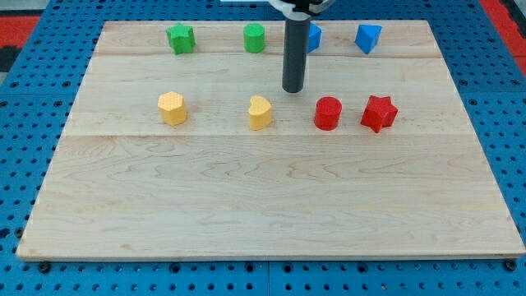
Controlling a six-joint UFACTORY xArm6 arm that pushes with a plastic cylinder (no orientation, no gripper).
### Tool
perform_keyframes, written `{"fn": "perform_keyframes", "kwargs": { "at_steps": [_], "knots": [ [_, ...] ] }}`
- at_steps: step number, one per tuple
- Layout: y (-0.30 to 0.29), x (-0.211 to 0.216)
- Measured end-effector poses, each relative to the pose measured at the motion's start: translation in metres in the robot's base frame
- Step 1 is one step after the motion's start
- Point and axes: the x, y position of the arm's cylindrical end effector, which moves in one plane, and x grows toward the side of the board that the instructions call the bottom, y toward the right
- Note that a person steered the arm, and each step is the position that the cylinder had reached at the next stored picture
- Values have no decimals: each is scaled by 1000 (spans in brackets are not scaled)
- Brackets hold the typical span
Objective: Move the blue triangle a bit closer to the blue cube
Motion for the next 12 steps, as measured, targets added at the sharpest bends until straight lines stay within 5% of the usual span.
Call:
{"fn": "perform_keyframes", "kwargs": {
  "at_steps": [3, 6, 8, 11, 12],
  "knots": [
    [-3, 0],
    [129, -48],
    [161, -83],
    [108, -101],
    [133, -101]
  ]
}}
